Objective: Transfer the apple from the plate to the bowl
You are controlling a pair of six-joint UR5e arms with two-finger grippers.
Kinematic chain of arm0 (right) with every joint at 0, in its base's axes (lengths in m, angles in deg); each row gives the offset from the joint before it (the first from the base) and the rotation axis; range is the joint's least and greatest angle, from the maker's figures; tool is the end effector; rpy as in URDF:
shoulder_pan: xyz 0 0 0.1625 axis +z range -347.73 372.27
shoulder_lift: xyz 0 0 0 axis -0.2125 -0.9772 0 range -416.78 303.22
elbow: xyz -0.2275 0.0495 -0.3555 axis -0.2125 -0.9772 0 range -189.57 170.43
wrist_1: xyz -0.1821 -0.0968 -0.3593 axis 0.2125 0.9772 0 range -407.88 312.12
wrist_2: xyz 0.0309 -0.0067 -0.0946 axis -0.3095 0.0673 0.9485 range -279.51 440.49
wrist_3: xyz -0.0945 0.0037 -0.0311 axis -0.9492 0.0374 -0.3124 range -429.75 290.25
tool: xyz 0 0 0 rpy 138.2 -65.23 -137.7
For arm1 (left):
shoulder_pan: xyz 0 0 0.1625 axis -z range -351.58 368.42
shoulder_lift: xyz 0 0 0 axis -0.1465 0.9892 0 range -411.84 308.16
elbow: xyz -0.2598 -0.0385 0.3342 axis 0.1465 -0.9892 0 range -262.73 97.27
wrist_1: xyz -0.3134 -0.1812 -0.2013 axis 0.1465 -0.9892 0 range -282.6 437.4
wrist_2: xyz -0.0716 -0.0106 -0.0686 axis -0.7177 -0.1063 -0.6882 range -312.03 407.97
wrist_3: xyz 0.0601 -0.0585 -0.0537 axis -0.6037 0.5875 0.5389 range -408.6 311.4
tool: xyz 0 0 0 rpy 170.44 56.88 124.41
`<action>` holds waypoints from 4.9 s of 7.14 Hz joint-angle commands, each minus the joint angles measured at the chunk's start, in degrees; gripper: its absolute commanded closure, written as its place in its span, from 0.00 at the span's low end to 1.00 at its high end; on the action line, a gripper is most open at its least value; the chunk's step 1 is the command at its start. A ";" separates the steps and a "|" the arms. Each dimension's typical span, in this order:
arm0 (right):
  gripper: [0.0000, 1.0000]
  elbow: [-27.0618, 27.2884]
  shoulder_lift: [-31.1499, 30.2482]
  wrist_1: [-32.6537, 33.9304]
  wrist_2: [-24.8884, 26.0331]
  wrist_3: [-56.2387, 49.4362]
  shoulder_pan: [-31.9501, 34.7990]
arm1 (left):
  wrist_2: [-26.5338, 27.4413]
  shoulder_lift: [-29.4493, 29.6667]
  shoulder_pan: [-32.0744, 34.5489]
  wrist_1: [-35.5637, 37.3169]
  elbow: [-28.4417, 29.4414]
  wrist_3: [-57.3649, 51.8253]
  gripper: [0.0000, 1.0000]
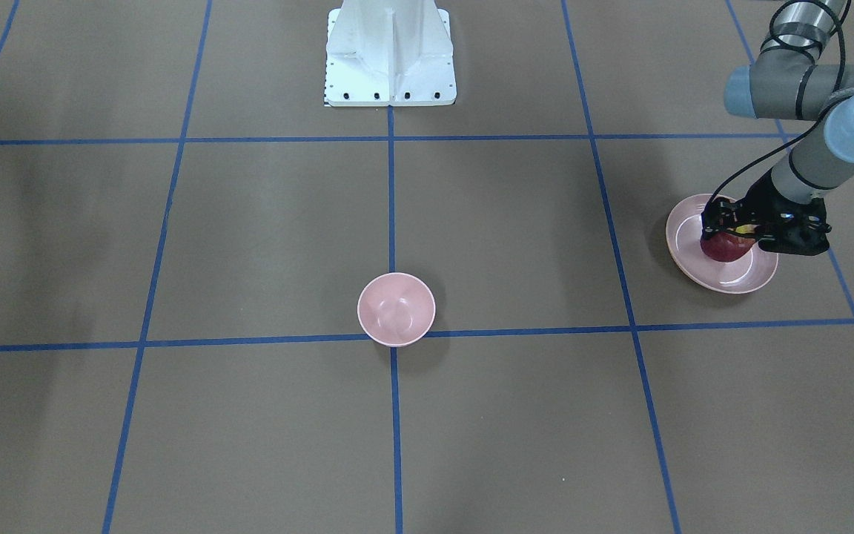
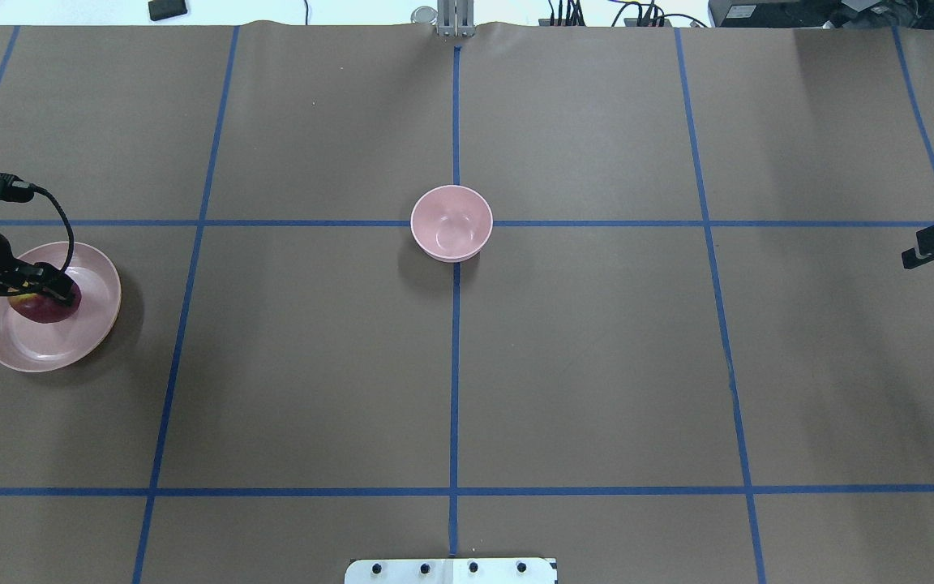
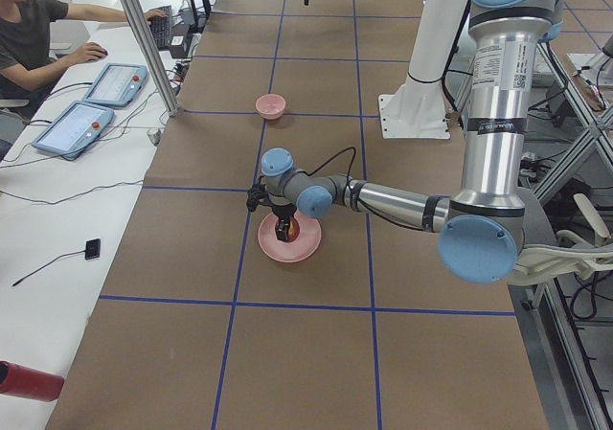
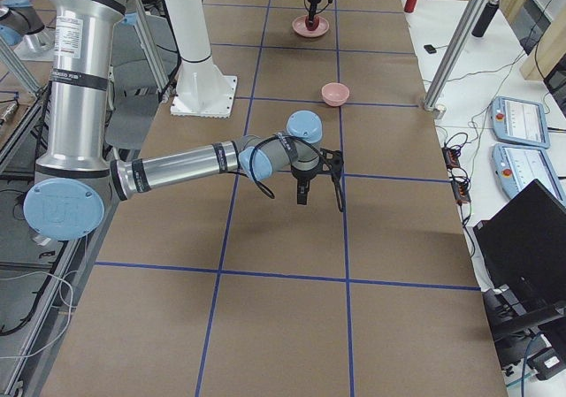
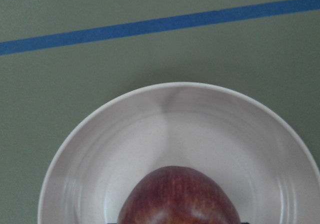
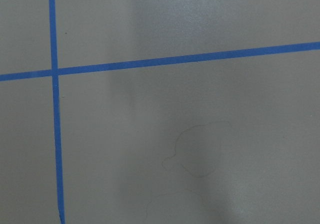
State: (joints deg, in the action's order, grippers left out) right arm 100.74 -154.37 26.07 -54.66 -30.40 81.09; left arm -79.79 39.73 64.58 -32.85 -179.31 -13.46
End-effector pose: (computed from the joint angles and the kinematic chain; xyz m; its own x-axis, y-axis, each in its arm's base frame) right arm -0.1033 -0.4401 0.5109 0.6140 0.0752 0.7857 -0.0938 0.9953 -0.0219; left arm 0.2323 -0.4764 0.5535 0.6864 0.1374 -0.7141 -0.1160 0.9901 0.0790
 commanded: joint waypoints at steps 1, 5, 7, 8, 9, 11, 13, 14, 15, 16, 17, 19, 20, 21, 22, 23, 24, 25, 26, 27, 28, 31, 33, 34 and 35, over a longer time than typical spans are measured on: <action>0.00 0.17 -0.06 -0.04 0.07 0.11 0.00 | -6.08 3.14 3.59 11.55 -7.35 0.54 1.00; 0.00 -0.36 0.38 -0.13 0.24 0.38 -0.26 | -1.56 31.84 -8.92 29.83 -8.22 26.06 1.00; 0.00 -0.27 0.47 -0.04 -0.02 0.38 -0.26 | 0.66 46.96 -12.99 29.57 4.14 35.31 1.00; 0.00 -0.45 0.38 -0.04 -0.11 0.29 -0.44 | 1.54 52.68 -13.53 28.09 10.90 35.61 1.00; 0.00 -0.54 0.38 -0.22 -0.28 0.29 -0.44 | 2.25 58.22 -14.05 23.73 21.59 35.96 1.00; 0.00 -0.89 0.38 -0.22 -0.28 0.20 -0.44 | 6.46 59.60 -16.08 13.00 29.93 38.25 1.00; 0.00 -1.15 0.38 -0.22 -0.28 0.11 -0.53 | 6.56 59.51 -16.69 11.47 31.36 38.34 1.00; 0.00 -1.24 0.38 -0.22 -0.28 0.11 -0.53 | 7.34 59.51 -17.13 11.47 31.45 38.43 1.00; 0.00 -1.15 0.38 -0.22 -0.28 0.20 -0.53 | 7.78 59.51 -17.31 11.12 31.97 38.43 1.00; 0.00 -0.98 0.38 -0.22 -0.28 0.20 -0.53 | 7.88 59.42 -17.31 10.24 32.50 38.25 1.00; 0.00 -0.89 0.38 -0.22 -0.28 0.20 -0.53 | 8.83 59.51 -17.31 9.97 32.85 38.25 1.00; 0.00 -0.98 0.38 -0.22 -0.28 0.38 -0.53 | 9.11 59.42 -17.22 7.00 35.04 38.25 1.00; 0.00 -1.15 0.47 -0.22 -0.28 0.38 -0.53 | 9.11 59.42 -17.22 6.98 35.05 38.17 1.00; 0.00 -1.33 0.82 -0.13 -0.28 0.38 -0.53 | 9.11 59.42 -17.22 6.98 35.05 38.16 0.79; 0.00 -1.33 0.82 -0.13 -0.28 0.38 -0.53 | 9.11 59.33 -17.22 6.98 35.05 38.08 0.36; 0.00 -1.33 0.91 -0.13 -0.28 0.38 -0.53 | 9.28 59.33 -17.31 6.98 34.97 37.99 0.18; 0.00 -1.50 1.35 -0.13 -0.28 0.38 -0.61 | 9.81 59.33 -17.31 6.98 34.97 38.08 0.03; 0.00 -1.50 1.52 -0.13 -0.28 0.38 -0.62 | 9.81 59.33 -17.31 6.98 34.88 38.16 0.03; 0.00 -1.50 1.53 -0.13 -0.28 0.38 -0.62 | 9.81 59.25 -17.31 6.98 34.88 38.16 0.03; 0.00 -1.50 1.53 -0.13 -0.28 0.38 -0.62 | 9.72 58.98 -17.22 7.07 34.27 38.16 0.03; 0.00 -1.50 1.53 -0.13 -0.28 0.38 -0.53 | 9.64 58.81 -17.22 7.51 33.22 38.43 0.03; 0.00 -1.59 1.35 -0.13 -0.28 0.38 -0.53 | 9.20 41.38 -15.83 16.78 7.29 35.99 0.03; 0.00 -1.59 0.83 -0.13 -0.19 -0.41 -0.35 | 9.02 26.99 -12.50 19.29 -7.58 24.59 0.03; 0.00 -1.59 0.82 -0.13 -0.11 -0.50 -0.18 | 6.32 16.81 -7.95 19.38 -14.19 14.97 0.03; 0.00 -1.59 0.82 -0.04 -0.11 -0.50 0.08 | 1.86 8.62 -1.38 19.29 -16.78 4.43 0.03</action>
State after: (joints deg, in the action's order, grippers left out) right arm 99.15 -153.50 25.96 -54.80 -30.82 80.91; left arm -73.68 58.96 56.52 -13.67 -190.87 2.75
